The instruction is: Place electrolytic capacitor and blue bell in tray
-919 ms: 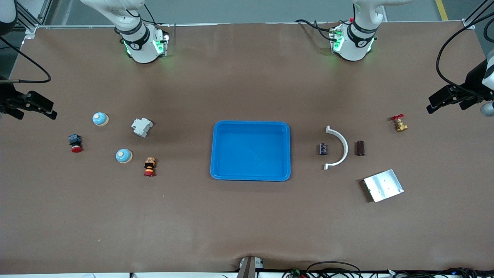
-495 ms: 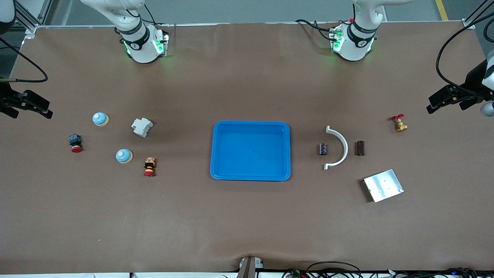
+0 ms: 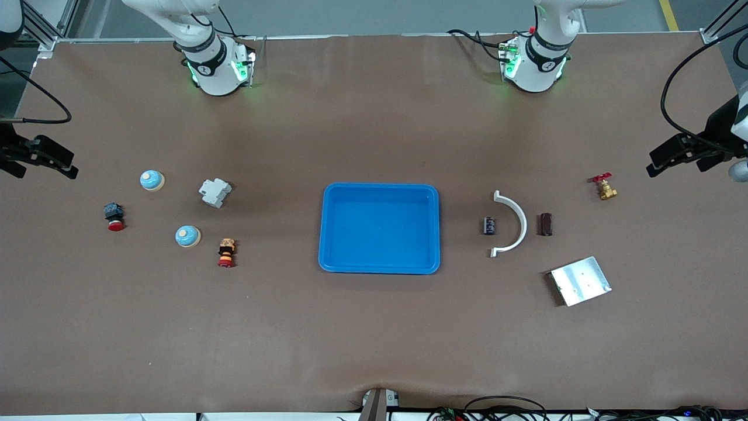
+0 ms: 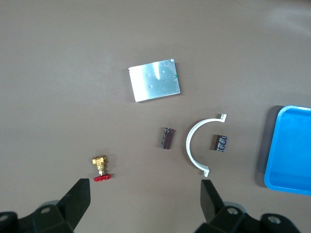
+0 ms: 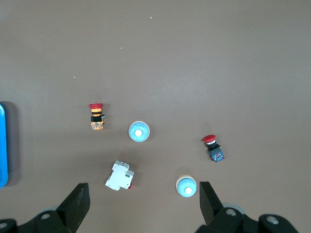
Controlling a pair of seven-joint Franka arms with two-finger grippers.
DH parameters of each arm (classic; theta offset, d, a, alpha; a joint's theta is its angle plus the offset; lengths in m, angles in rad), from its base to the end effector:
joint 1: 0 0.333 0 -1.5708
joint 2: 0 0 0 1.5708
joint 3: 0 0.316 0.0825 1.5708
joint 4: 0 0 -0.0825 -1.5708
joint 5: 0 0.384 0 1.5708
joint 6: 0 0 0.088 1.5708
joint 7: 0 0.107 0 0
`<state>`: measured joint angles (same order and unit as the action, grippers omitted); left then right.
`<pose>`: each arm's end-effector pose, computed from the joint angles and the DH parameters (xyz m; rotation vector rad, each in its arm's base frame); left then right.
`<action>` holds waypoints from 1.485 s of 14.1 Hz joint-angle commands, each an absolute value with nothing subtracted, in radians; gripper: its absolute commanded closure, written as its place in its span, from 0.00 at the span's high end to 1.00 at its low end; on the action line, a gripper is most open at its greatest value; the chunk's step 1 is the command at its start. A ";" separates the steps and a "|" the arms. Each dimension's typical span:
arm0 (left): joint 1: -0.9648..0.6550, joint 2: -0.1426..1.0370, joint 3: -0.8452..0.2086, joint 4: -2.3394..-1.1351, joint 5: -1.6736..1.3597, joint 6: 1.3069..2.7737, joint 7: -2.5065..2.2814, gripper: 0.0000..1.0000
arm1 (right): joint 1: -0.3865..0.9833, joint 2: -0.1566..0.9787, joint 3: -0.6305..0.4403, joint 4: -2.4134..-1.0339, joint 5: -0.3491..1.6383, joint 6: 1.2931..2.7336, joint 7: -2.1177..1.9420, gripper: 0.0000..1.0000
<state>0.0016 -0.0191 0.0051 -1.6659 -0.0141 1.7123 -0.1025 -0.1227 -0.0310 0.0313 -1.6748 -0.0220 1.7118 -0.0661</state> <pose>0.5604 0.0025 0.6026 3.1179 0.1728 0.1011 0.5542 -0.0526 0.6049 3.1116 -0.0357 0.1027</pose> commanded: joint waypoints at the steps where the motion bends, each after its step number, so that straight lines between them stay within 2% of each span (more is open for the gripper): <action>1: 0.009 0.018 0.003 -1.631 -0.034 1.684 -0.106 1.00 | -0.133 -0.071 0.040 -1.721 -0.038 1.726 -0.060 1.00; 7: -0.003 0.084 -0.002 -1.654 -0.037 1.626 -0.107 1.00 | -0.133 -0.121 0.038 -1.815 -0.038 1.779 -0.061 1.00; 11: -0.008 0.170 -0.005 -1.669 -0.035 1.655 -0.104 1.00 | -0.163 -0.127 0.035 -1.873 -0.038 1.808 -0.112 1.00; 17: -0.049 0.276 -0.011 -1.747 -0.034 1.837 -0.086 1.00 | -0.213 -0.163 0.034 -2.022 -0.040 1.902 -0.269 1.00; 21: -0.048 0.281 -0.037 -1.906 -0.023 2.093 -0.086 1.00 | -0.274 -0.163 0.032 -2.124 -0.038 2.002 -0.397 1.00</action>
